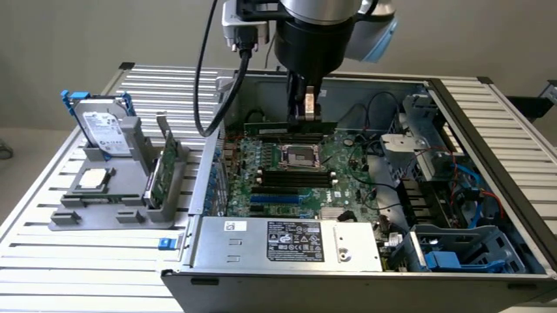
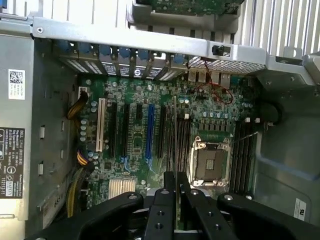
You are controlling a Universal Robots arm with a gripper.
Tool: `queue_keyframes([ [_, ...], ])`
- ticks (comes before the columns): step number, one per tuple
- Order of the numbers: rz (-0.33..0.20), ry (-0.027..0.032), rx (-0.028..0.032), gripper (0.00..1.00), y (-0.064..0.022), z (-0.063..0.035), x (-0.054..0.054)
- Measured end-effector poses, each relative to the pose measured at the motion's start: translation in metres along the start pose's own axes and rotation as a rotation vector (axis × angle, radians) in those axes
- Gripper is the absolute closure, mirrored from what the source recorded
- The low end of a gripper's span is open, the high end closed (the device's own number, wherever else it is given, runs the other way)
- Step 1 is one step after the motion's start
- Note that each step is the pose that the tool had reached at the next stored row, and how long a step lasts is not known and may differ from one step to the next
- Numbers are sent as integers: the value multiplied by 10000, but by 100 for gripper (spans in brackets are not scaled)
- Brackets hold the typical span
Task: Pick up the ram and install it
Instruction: 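Pick up the ram and move it above insertion slot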
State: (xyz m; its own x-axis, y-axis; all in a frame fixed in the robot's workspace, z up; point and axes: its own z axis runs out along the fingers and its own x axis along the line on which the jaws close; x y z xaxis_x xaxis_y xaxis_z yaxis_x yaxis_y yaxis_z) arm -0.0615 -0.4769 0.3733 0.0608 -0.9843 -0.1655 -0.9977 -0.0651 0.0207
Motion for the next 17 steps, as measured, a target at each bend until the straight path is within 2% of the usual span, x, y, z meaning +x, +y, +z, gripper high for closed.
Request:
queue_keyframes([
  [7,160,-2,27,85,-12,144,-78],
  [11,161,60,24,85,-22,220,-203],
  [12,162,90,23,85,-25,238,-241],
  [14,165,210,19,85,-31,265,-327],
  [17,171,462,19,85,-40,303,-459],
])
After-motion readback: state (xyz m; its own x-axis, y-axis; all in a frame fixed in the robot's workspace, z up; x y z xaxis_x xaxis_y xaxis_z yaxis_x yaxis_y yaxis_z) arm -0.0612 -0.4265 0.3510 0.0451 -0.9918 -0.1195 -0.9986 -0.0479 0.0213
